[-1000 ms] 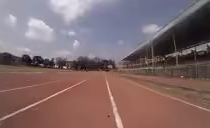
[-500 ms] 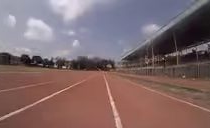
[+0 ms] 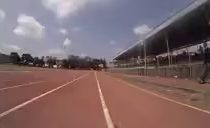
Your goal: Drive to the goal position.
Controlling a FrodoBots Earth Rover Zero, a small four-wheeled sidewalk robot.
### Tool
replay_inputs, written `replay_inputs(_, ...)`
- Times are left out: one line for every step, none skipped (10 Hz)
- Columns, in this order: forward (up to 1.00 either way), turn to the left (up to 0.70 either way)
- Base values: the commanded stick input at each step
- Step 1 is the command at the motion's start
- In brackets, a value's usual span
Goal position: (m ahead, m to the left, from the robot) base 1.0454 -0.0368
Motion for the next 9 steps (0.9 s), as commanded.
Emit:
replay_inputs(0.70,0.00)
replay_inputs(0.70,0.00)
replay_inputs(0.70,0.00)
replay_inputs(0.70,0.00)
replay_inputs(0.70,0.00)
replay_inputs(0.70,0.00)
replay_inputs(0.70,0.00)
replay_inputs(0.70,0.00)
replay_inputs(0.70,0.00)
